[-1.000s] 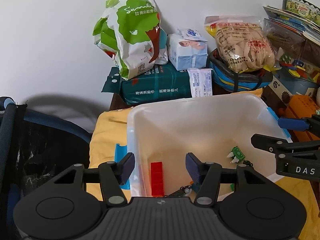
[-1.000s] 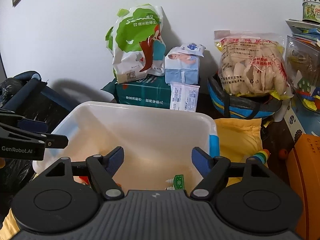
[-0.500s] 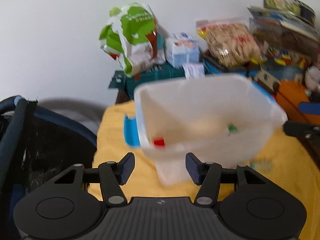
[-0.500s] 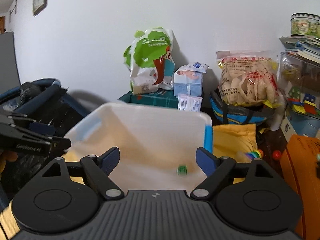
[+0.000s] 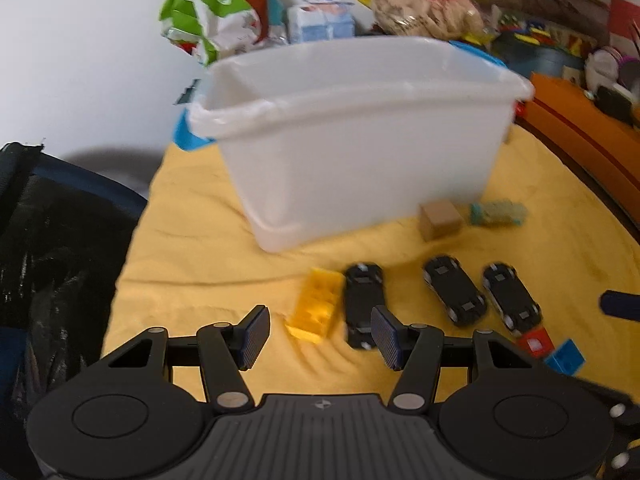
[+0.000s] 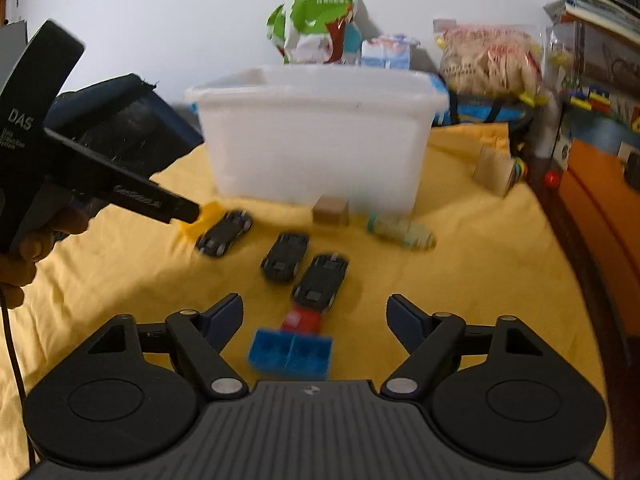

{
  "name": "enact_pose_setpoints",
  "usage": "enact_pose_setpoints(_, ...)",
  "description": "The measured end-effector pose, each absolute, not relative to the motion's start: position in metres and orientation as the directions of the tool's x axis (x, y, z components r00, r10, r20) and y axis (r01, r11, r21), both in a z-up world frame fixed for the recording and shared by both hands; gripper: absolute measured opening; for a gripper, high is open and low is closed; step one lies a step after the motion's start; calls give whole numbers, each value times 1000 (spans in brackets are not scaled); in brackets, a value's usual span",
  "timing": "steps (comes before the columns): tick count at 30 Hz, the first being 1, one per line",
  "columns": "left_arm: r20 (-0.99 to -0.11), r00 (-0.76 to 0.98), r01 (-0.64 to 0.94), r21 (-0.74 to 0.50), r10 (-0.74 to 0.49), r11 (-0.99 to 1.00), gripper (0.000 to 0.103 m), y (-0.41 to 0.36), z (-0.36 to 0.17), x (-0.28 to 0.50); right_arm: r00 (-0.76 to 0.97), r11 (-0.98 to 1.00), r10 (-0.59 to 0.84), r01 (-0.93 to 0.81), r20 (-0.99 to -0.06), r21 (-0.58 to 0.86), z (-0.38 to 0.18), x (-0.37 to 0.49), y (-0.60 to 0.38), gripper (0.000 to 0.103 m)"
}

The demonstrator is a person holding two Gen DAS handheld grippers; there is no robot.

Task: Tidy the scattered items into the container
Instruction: 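Grasp the yellow Lego brick with the left tool while the right tool grasps the blue brick, then carry the yellow and blue bricks over the white bin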

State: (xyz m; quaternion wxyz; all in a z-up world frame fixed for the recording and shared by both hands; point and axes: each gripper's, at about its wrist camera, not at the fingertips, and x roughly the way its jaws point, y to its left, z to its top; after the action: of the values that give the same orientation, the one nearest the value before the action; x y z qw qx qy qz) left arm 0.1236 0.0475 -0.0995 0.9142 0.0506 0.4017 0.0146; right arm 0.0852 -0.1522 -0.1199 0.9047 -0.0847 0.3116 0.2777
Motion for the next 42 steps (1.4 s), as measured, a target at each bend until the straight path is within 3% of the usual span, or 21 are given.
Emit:
enact_pose_setpoints(6, -733, 675, 43, 154, 85, 987, 60, 30, -118, 120, 643, 830, 438, -557, -628, 8, -134, 76, -152, 75)
enact_pose_setpoints(13, -715, 690, -7, 150, 114, 989, 60, 61, -114, 128, 645, 834, 440, -552, -625, 19, -136, 74, -151, 75)
enact_pose_setpoints(18, -718, 687, 6, 163, 114, 987, 51, 64, -121, 139, 649, 838, 428, -546, -629, 7, -140, 75, -149, 72)
enact_pose_setpoints(21, -722, 683, 16, 169, 112, 986, 37, 62, -125, 143, 650, 842, 421, -540, -632, 5, -143, 75, -146, 68)
enact_pose_setpoints(26, -726, 680, 32, 172, 104, 985, 37, 59, -131, 146, 650, 841, 421, -541, -633, 4, -147, 73, -140, 67)
enact_pose_setpoints(31, -736, 669, 31, 161, 99, 986, 36, 61, -136, 150, 647, 850, 403, -526, -647, 4, -153, 74, -135, 53)
enact_pose_setpoints(42, -729, 681, 44, 138, 71, 989, 31, 62, -130, 145, 650, 848, 421, -529, -632, 21, -142, 73, -134, 53)
